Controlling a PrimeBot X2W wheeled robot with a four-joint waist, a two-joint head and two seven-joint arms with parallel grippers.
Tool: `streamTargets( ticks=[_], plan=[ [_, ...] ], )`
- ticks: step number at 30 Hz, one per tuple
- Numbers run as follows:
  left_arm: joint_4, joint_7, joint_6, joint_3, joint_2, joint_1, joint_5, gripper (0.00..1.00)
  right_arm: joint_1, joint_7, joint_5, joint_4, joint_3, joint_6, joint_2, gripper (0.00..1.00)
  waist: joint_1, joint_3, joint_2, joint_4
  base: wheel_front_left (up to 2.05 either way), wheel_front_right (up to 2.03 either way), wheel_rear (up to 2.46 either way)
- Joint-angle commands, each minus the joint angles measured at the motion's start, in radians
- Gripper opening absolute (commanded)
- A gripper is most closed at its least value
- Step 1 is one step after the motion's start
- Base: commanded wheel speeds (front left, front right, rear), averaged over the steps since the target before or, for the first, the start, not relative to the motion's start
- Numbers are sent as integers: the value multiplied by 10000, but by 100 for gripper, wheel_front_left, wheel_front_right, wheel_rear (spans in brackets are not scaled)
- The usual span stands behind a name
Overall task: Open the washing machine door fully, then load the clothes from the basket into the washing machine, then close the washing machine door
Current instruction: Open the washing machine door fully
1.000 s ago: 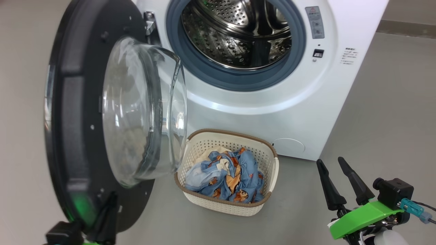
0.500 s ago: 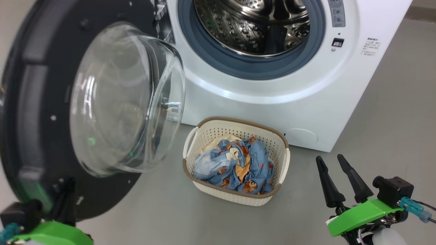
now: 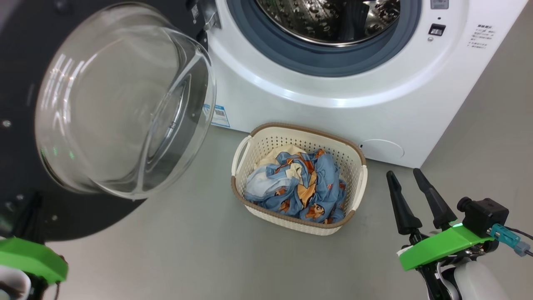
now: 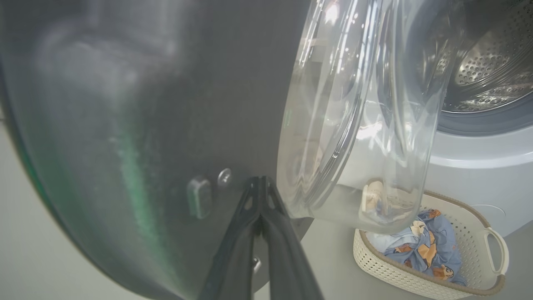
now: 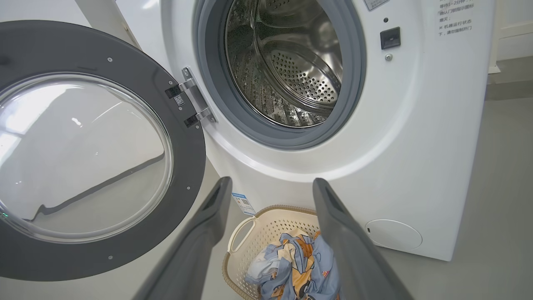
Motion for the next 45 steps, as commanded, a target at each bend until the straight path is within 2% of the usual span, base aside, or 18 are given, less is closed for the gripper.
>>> streamTargets(
  ticks=[1,13,23,36,45],
  plan=[
    [135,-86,-25,548,714,-717,-33,0,-301,-120,-112,-236,219,16,75,100,0,136,0,67,0,0,0],
    [2585,-213,-483,396,1695,-2456,190,0,-677,-120,-127,-154,300,16,137,100,0,599,0,52,0,0,0],
    [4261,-534,-754,125,1998,-3615,247,0,-812,-120,-117,-93,379,16,124,100,0,646,0,4,0,0,0],
    [5378,-1037,-904,-212,1954,-4168,225,0,-690,-120,-74,-71,318,16,166,100,0,492,0,-3,0,0,0],
    [5174,-1357,-991,-398,1786,-3790,57,0,-574,-120,-34,-51,319,16,157,100,0,300,0,12,0,0,0]
  ],
)
